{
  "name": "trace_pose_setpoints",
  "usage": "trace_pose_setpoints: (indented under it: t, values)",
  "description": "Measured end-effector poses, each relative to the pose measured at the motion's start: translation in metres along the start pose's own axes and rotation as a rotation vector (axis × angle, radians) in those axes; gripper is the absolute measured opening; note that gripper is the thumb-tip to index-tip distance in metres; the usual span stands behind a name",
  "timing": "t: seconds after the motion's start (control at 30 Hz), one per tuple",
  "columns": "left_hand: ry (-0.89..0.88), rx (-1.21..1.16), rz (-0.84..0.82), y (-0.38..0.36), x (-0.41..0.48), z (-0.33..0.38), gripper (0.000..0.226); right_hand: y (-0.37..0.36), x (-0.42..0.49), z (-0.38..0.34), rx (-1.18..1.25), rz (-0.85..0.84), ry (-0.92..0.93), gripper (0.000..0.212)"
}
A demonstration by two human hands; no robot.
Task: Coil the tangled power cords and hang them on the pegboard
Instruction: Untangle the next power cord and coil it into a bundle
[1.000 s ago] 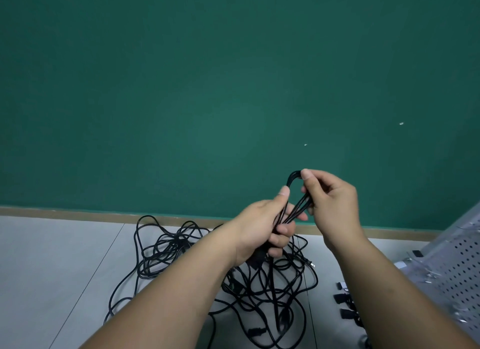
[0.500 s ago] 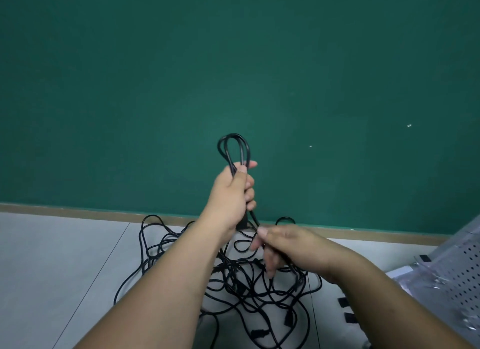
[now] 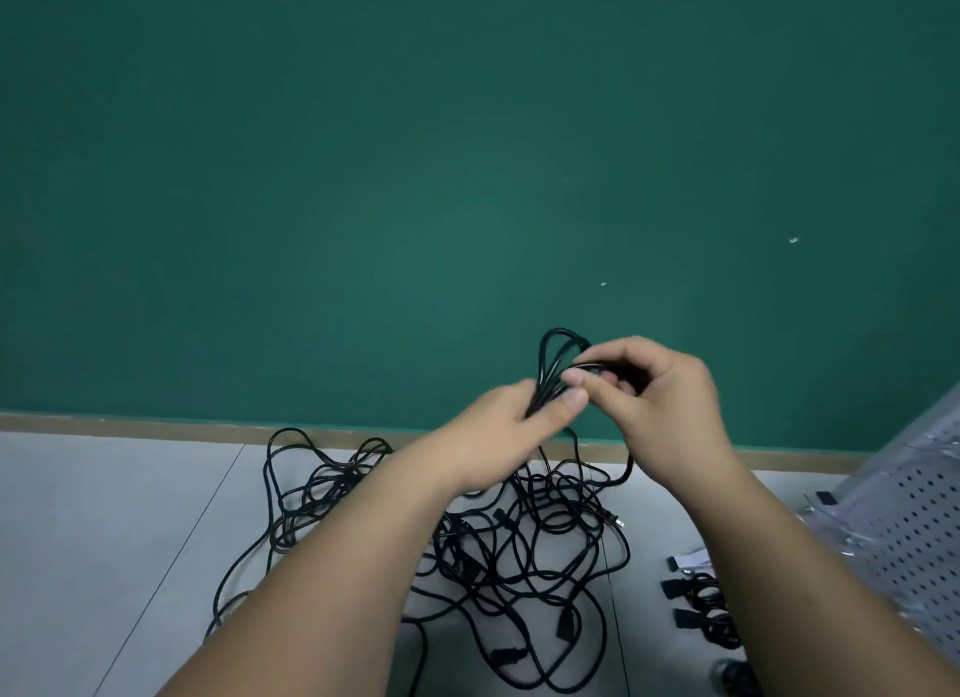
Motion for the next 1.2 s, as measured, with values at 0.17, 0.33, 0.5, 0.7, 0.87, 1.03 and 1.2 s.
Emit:
trace_pose_setpoints:
  t: [0.17, 0.33, 0.5, 0.7, 0.87, 1.03, 1.2]
  values:
    - [-0.043, -0.221, -0.056, -0.02, 0.013, -0.002, 0.02, 0.009, 0.003, 0.01, -0.067, 0.128, -0.064, 0.034]
    - [-0.13, -0.624, 0.079, -0.011, 0.008, -0.001, 0.022, 0.01, 0.004, 0.025, 0.026, -0.139, -0.2, 0.014]
    - [-0.089, -0.258, 0.125, -0.004, 0.004, -0.009, 0.015, 0.006, 0.005, 0.011, -0.1, 0.0, -0.073, 0.013]
    - [-0.121, -0.102, 0.092, -0.015, 0.006, 0.0, 0.017, -0.007, 0.001, -0.006, -0.196, 0.298, 0.011, 0.011]
    - [-0.107, -0.121, 0.004, -0.02, 0.008, 0.003, 0.01, -0.007, 0.001, -0.001, -0.316, 0.401, -0.062, 0.023]
    - [-0.097, -0.087, 0.001, -0.023, 0.008, 0.007, 0.01, -0.003, 0.006, 0.004, -0.256, 0.301, -0.084, 0.032]
    - [-0.098, -0.148, 0.047, -0.022, 0.005, 0.008, 0.01, 0.001, 0.012, 0.013, -0.031, 0.075, -0.121, 0.016]
Point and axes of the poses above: each hand's wrist, its own x-axis towards the middle knuckle, its own y-axis out of the back of the hand, z = x × y, the point moved 2 cm from there along x, towards the middle knuckle, and after that the axes turned 15 degrees about -z, right-handed, at the moved point
